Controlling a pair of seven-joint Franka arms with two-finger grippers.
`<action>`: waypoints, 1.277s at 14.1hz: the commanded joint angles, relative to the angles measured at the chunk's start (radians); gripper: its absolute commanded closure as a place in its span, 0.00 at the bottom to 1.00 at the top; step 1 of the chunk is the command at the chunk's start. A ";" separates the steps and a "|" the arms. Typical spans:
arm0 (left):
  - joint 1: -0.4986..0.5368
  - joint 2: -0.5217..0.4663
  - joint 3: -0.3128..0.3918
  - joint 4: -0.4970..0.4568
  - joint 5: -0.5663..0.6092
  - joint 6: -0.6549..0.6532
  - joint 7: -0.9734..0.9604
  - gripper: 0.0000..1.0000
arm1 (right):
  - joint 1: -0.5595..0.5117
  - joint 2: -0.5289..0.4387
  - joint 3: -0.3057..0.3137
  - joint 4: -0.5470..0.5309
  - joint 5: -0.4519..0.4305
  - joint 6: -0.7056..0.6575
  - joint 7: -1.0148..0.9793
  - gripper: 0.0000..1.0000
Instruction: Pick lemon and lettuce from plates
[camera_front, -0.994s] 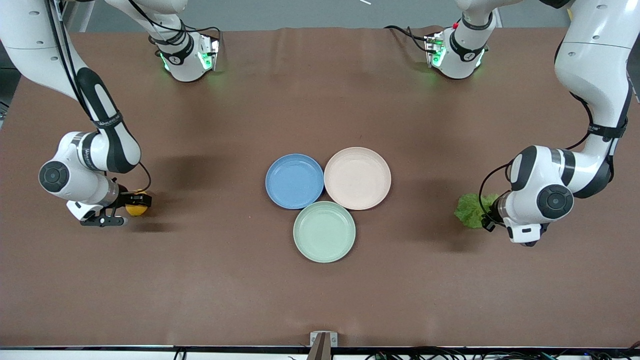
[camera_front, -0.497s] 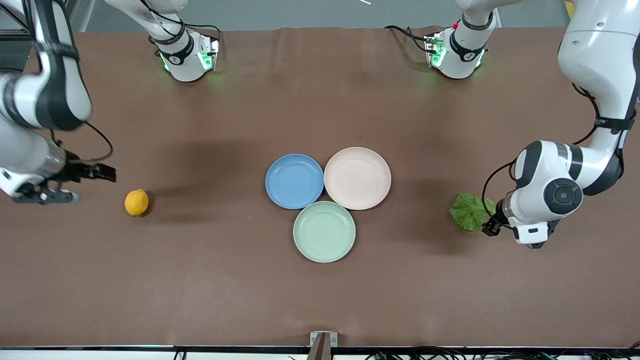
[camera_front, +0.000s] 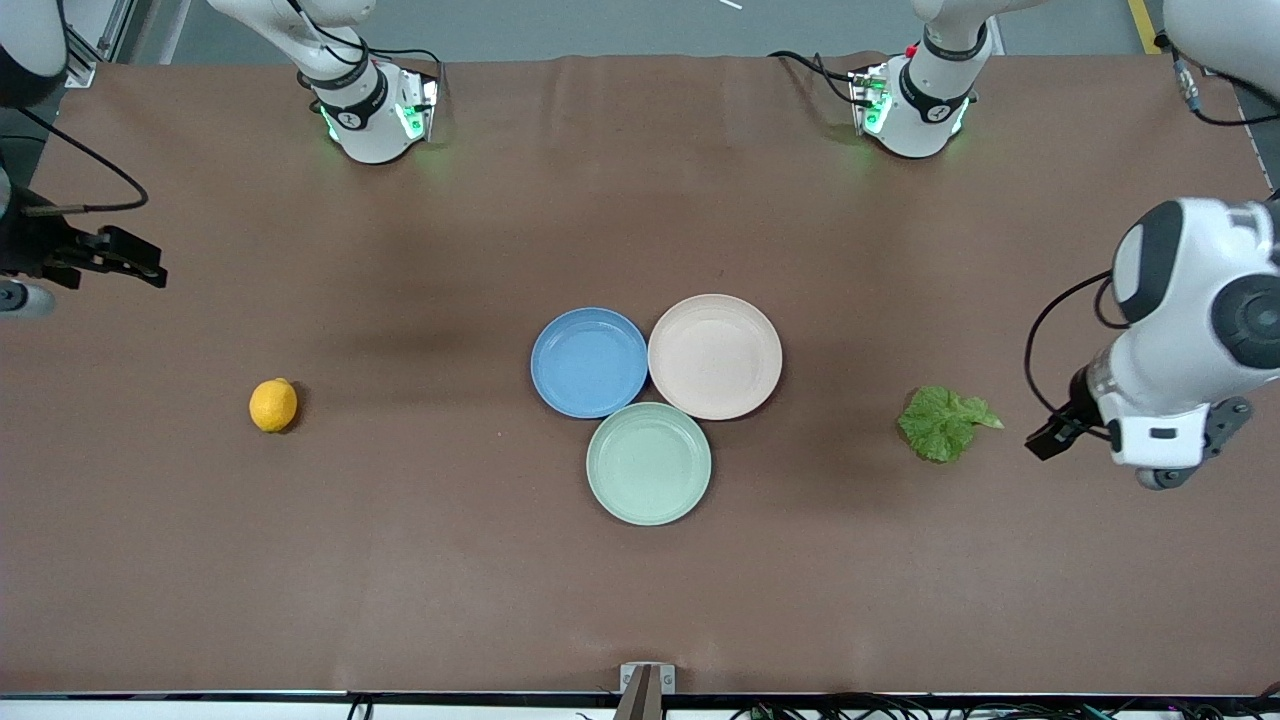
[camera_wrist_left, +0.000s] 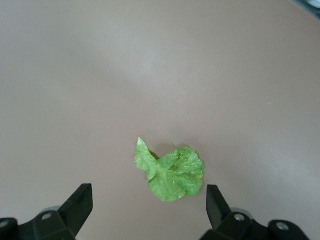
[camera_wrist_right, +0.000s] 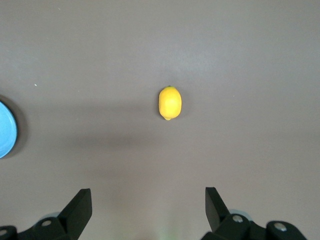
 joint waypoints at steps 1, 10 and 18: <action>0.008 -0.068 -0.007 0.014 -0.023 -0.045 0.196 0.00 | 0.019 0.018 0.002 0.064 0.019 -0.041 0.022 0.00; 0.006 -0.212 -0.007 0.015 -0.089 -0.112 0.427 0.00 | 0.074 0.025 -0.008 0.150 0.046 -0.043 0.094 0.00; -0.020 -0.359 0.063 -0.006 -0.225 -0.218 0.645 0.00 | 0.063 0.026 -0.012 0.180 0.048 -0.041 0.094 0.00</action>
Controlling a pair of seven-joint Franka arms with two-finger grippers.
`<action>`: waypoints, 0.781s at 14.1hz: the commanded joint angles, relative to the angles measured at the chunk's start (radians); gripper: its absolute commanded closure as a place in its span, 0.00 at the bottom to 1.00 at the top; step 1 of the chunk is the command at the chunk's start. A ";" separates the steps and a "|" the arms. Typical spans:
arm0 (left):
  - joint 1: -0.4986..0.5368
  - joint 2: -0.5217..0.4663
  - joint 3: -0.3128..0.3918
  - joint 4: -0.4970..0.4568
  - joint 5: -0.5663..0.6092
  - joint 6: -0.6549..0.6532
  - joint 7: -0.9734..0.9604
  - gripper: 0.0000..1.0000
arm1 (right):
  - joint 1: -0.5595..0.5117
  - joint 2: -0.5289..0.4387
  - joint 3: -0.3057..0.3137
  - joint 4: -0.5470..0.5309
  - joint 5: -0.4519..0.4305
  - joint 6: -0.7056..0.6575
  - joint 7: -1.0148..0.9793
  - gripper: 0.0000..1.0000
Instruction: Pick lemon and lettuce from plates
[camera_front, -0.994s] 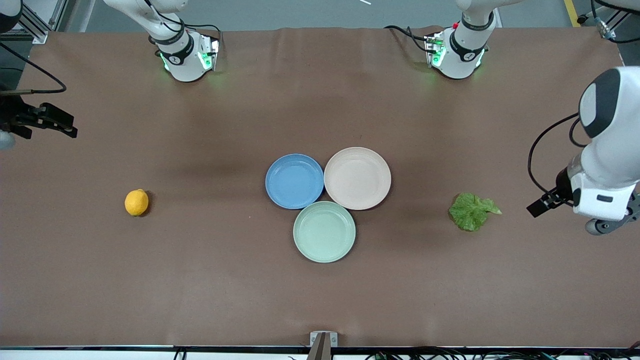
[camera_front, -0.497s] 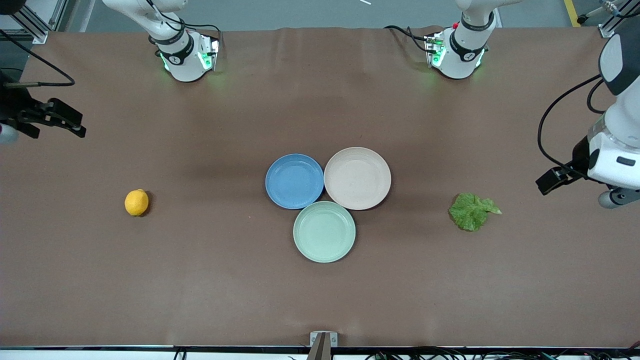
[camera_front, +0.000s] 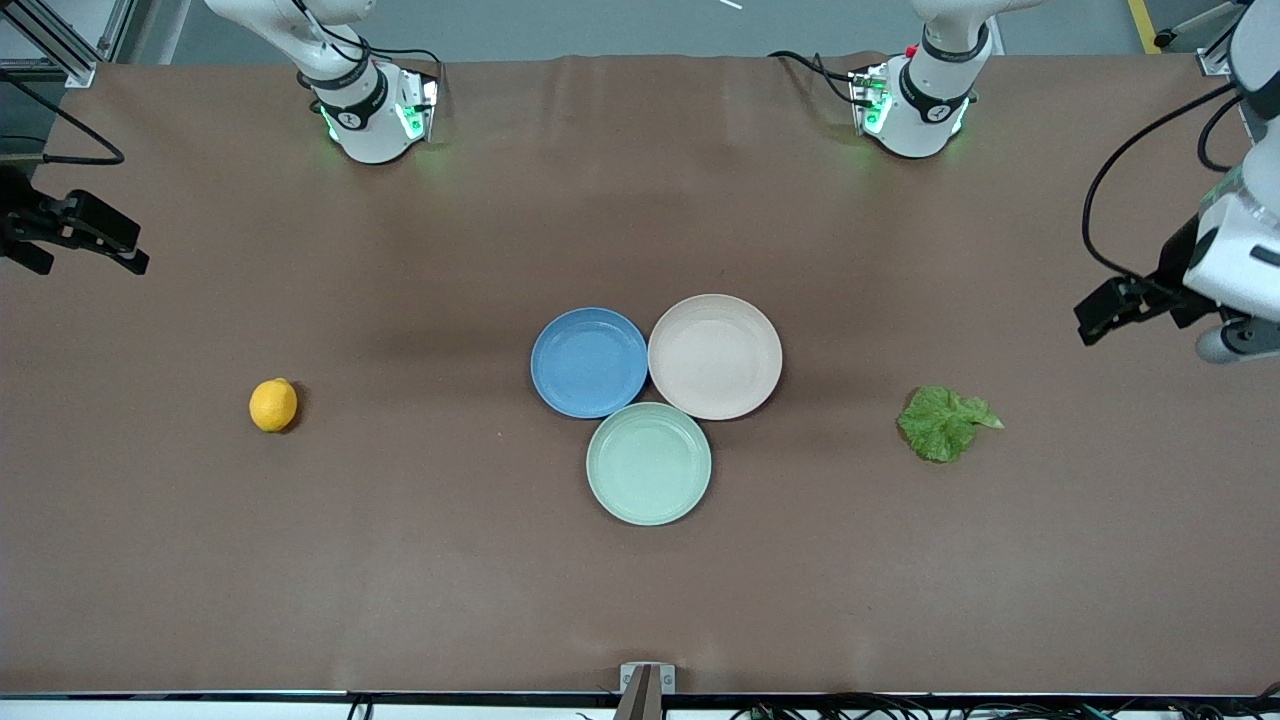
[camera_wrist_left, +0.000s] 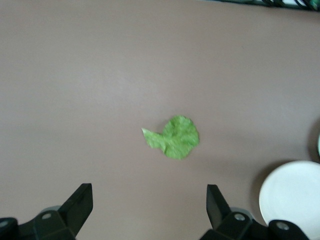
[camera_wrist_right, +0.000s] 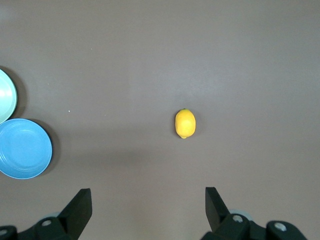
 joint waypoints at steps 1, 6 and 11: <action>-0.074 -0.099 0.096 -0.051 -0.048 -0.056 0.058 0.00 | -0.010 0.014 0.002 0.032 0.014 -0.007 0.004 0.00; -0.172 -0.163 0.225 -0.082 -0.082 -0.092 0.099 0.00 | -0.010 0.014 0.004 0.032 0.014 -0.007 0.003 0.00; -0.201 -0.177 0.270 -0.074 -0.124 -0.116 0.090 0.00 | -0.008 0.014 0.004 0.032 0.014 -0.007 0.003 0.00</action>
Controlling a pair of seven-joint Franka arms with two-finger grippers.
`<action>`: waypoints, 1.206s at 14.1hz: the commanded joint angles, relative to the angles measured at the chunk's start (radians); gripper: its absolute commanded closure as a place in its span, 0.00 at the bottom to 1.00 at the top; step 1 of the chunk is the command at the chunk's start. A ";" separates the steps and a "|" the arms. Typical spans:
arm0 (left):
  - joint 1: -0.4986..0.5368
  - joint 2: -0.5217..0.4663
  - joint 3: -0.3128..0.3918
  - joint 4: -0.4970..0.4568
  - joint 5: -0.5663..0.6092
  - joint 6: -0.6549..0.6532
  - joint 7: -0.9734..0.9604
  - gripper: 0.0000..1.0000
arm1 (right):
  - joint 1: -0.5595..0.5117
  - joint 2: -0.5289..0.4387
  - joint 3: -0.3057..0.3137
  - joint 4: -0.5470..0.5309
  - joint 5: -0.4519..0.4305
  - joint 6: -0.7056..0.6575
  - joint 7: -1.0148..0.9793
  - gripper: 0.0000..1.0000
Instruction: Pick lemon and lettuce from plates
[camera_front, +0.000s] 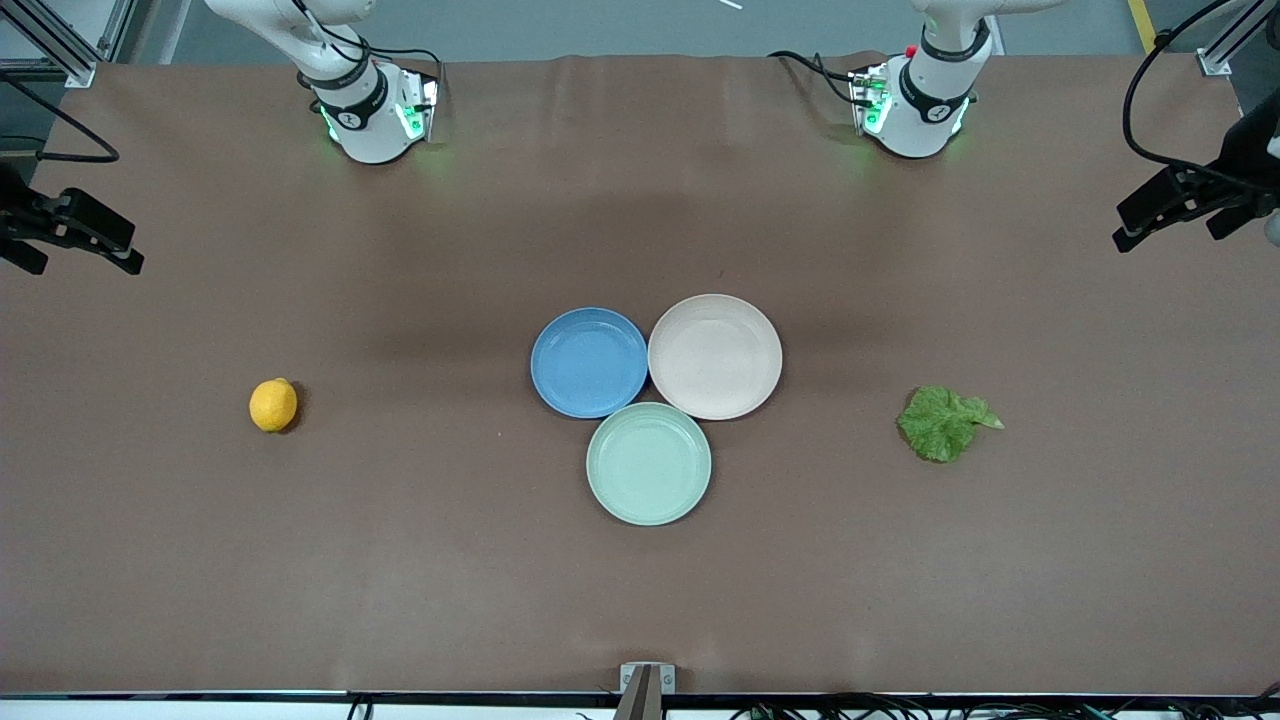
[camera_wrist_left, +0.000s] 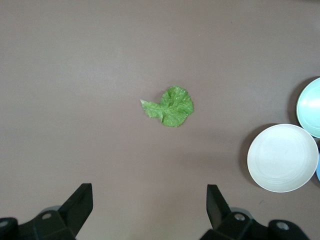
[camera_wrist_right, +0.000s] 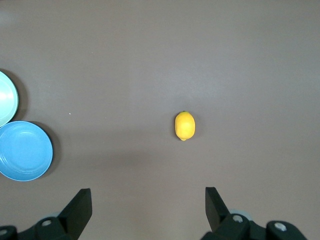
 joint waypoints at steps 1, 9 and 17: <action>-0.019 -0.015 0.003 -0.015 -0.003 -0.009 0.004 0.00 | -0.008 0.012 0.004 0.021 0.012 -0.007 0.003 0.00; -0.016 0.002 -0.029 -0.015 -0.006 0.034 0.015 0.00 | -0.009 0.012 0.004 0.021 0.012 -0.009 0.003 0.00; -0.013 -0.004 -0.038 0.031 -0.003 -0.035 0.072 0.00 | -0.009 0.012 0.004 0.021 0.012 -0.009 0.003 0.00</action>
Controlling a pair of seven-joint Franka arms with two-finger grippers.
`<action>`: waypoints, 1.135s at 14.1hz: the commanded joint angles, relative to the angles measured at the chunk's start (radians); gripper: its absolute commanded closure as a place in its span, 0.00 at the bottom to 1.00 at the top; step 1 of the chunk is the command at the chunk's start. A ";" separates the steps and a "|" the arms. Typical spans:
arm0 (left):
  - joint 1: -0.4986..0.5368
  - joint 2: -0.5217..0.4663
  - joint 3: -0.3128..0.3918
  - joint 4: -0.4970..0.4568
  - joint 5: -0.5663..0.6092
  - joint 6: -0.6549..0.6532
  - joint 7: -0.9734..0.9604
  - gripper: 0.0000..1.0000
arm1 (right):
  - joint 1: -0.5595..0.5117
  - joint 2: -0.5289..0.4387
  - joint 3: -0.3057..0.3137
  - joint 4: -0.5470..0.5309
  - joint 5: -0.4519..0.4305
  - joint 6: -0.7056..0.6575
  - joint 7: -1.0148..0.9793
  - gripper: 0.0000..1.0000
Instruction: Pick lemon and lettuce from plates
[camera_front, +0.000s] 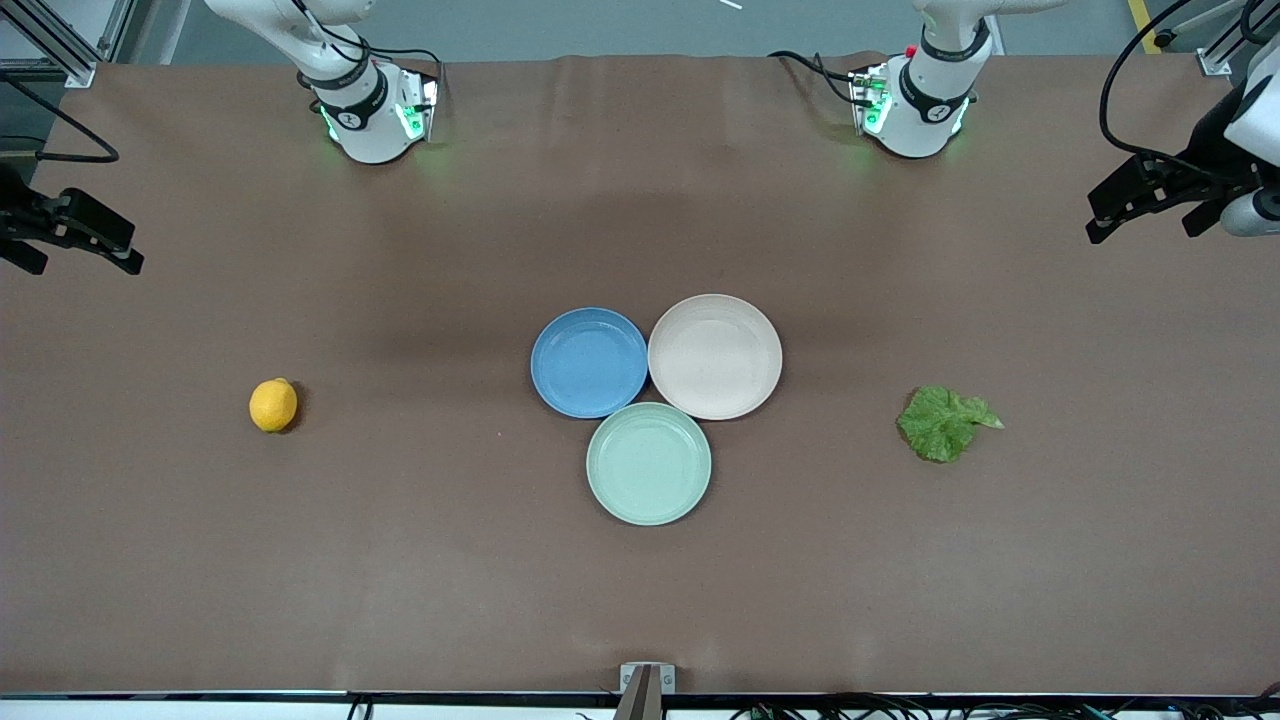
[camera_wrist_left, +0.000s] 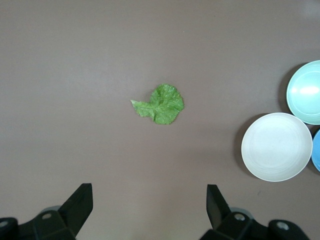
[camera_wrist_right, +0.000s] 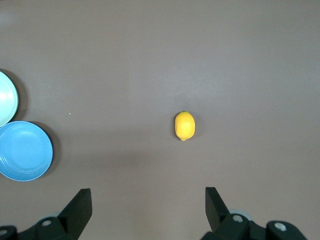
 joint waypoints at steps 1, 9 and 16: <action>0.003 -0.004 -0.003 0.021 -0.003 -0.035 0.058 0.00 | -0.009 0.012 0.003 0.021 0.011 -0.009 0.003 0.00; 0.006 -0.001 0.001 0.024 -0.003 -0.067 0.069 0.00 | -0.009 0.012 0.003 0.021 0.009 -0.007 0.003 0.00; 0.008 0.002 0.001 0.024 -0.003 -0.075 0.066 0.00 | -0.009 0.012 0.003 0.021 0.009 -0.007 0.003 0.00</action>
